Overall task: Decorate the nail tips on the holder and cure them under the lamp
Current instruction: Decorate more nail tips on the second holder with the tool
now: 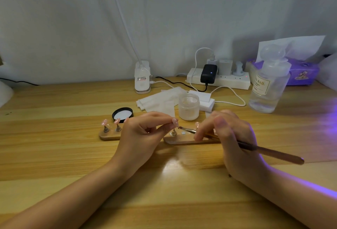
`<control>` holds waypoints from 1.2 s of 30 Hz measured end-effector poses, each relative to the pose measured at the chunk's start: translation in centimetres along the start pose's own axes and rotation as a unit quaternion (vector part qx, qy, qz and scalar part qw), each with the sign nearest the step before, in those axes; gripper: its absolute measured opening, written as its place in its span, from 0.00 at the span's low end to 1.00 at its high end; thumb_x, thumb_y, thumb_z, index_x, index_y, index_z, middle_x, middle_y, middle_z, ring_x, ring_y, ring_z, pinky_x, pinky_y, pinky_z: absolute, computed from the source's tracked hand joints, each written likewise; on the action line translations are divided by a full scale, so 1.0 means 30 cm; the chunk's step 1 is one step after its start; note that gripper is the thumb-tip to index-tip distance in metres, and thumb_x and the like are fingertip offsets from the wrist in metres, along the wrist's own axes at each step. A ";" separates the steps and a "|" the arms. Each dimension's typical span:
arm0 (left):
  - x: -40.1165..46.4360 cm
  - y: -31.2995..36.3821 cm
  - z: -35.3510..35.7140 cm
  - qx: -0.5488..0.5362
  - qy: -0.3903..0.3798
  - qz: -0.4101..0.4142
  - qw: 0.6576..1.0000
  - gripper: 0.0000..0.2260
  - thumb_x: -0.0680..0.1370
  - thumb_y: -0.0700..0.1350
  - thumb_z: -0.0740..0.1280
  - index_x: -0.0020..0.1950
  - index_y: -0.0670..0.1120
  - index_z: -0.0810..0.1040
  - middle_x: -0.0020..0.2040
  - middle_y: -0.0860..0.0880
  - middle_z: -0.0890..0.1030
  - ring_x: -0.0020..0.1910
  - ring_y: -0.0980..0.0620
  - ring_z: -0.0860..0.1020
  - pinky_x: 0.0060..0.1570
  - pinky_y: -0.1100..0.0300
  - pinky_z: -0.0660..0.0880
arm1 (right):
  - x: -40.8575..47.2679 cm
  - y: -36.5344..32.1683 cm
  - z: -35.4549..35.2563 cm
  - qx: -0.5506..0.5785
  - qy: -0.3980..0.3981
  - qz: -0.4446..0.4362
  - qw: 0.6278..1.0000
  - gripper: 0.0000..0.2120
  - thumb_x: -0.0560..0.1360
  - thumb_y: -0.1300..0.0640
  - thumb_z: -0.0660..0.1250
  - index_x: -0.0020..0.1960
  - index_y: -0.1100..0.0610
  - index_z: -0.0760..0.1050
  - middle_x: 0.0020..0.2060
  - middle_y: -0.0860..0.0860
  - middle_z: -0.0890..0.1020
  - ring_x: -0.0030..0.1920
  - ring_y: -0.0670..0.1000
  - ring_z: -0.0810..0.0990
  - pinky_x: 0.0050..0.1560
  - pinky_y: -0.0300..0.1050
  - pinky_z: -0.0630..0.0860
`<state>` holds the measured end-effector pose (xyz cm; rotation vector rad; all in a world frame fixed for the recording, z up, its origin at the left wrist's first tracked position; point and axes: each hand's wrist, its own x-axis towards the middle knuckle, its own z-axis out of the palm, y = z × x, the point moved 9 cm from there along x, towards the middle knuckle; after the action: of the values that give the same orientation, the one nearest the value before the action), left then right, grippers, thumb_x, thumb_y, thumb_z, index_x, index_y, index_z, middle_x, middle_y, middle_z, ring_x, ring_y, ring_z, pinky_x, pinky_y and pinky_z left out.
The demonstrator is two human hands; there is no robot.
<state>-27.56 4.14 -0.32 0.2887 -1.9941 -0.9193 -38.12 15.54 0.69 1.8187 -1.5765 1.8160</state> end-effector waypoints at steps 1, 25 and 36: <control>0.000 0.002 0.000 -0.001 0.000 0.001 1.000 0.09 0.69 0.41 0.70 0.48 0.46 0.82 0.40 0.55 0.83 0.39 0.57 0.81 0.39 0.57 0.77 | 0.003 0.000 0.000 -0.003 0.004 0.001 1.000 0.21 0.79 0.49 0.50 0.36 0.52 0.76 0.32 0.45 0.78 0.38 0.39 0.75 0.44 0.42 0.69; -0.001 0.019 0.000 0.017 -0.008 0.014 1.000 0.05 0.68 0.41 0.71 0.43 0.48 0.83 0.39 0.54 0.80 0.27 0.59 0.67 0.29 0.71 0.65 | -0.003 0.065 0.006 0.025 -0.022 0.116 0.993 0.19 0.76 0.46 0.50 0.35 0.48 0.76 0.35 0.45 0.80 0.38 0.42 0.78 0.41 0.36 0.71; 0.000 0.015 -0.002 0.031 -0.004 0.004 1.000 0.05 0.68 0.42 0.71 0.42 0.49 0.83 0.38 0.54 0.79 0.27 0.56 0.67 0.29 0.72 0.65 | 0.005 0.043 0.004 -0.021 -0.014 0.077 0.997 0.19 0.77 0.49 0.51 0.36 0.48 0.77 0.34 0.43 0.80 0.39 0.40 0.78 0.43 0.42 0.71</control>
<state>-27.43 4.43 0.02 0.3119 -2.0324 -0.8563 -39.00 14.79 0.05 1.7563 -1.7962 1.8102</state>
